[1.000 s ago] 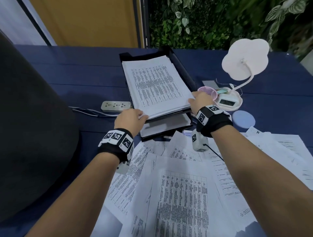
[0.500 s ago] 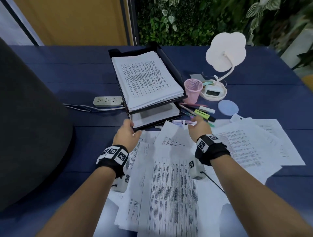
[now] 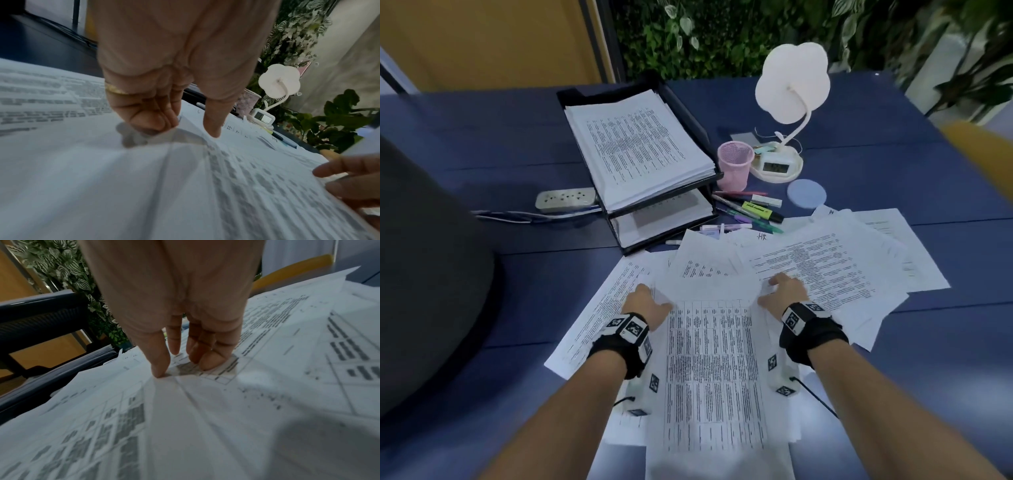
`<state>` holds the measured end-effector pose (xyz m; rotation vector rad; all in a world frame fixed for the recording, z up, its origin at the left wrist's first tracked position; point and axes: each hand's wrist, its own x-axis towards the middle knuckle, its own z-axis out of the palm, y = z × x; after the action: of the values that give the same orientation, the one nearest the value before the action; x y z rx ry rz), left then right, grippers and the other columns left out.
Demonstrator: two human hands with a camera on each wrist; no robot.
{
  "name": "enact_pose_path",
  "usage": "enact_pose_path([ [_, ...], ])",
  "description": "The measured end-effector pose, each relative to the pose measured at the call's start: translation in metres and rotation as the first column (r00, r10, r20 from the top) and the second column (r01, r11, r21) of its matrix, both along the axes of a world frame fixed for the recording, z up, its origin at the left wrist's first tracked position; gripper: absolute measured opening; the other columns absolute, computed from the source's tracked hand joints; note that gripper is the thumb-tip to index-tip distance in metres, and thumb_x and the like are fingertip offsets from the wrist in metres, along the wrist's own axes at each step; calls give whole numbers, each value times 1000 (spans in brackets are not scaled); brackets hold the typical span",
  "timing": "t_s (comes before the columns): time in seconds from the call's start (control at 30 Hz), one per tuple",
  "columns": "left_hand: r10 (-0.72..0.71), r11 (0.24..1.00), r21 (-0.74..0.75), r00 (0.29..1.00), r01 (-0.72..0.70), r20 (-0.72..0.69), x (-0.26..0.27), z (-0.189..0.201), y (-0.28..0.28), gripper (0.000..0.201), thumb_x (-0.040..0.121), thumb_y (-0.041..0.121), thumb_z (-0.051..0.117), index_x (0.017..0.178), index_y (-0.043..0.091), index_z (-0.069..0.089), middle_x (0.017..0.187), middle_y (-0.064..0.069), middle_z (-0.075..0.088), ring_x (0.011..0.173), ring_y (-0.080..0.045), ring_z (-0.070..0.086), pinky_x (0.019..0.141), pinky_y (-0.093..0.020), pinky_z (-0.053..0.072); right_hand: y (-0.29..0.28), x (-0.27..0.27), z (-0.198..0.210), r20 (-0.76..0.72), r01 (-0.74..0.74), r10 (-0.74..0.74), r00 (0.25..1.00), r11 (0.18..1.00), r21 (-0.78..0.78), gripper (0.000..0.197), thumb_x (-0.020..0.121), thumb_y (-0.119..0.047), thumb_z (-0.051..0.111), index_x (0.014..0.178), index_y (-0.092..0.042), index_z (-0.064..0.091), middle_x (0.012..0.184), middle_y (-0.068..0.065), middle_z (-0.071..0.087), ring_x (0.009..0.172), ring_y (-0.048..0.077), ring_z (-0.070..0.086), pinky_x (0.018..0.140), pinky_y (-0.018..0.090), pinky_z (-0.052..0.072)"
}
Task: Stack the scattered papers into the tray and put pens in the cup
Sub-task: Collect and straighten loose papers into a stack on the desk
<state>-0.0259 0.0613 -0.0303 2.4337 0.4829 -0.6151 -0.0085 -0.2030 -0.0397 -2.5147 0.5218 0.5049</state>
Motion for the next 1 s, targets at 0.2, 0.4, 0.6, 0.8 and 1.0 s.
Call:
enact_pose_path([
  [0.2,-124,992,0,992,125,-34,-8,-1,-6,26,82,31,71,93,15,53,95,-4,58,86,-21,53,71,-27,44,-11,-4,-1,5,52,-52,999,997,52,31,86,-16,60,116,-12,57,118,11,58,106,29,56,79,24,41],
  [0.4,4,1000,16,989,-6,145,-7,1,-15,7,91,13,54,95,8,53,87,-9,56,76,-24,50,62,-28,38,-20,-14,2,-38,22,-29,999,986,-164,36,89,-28,44,124,-28,50,133,8,42,126,32,34,101,48,39],
  [0.6,178,976,91,967,-197,181,2,7,8,33,89,1,40,121,8,35,86,-15,52,77,-30,52,67,-37,43,-11,-24,2,-5,-138,139,990,973,-183,77,70,-54,68,135,-27,36,138,4,36,129,28,31,105,52,31],
  [0.8,225,973,-88,959,-213,171,-3,-13,26,48,83,-6,50,122,19,37,116,-12,50,92,-29,51,75,-35,47,4,-21,9,-67,-163,151,986,959,-232,66,79,-40,61,135,-22,32,136,5,36,127,27,34,103,51,34],
  [1.0,260,949,-224,954,-223,148,-7,-15,42,28,86,-6,50,80,20,59,91,-1,58,55,-11,44,49,-21,35,3,-12,14,-44,-184,179,983,967,-179,34,95,-21,38,126,-6,39,125,15,47,116,34,45,92,43,44],
])
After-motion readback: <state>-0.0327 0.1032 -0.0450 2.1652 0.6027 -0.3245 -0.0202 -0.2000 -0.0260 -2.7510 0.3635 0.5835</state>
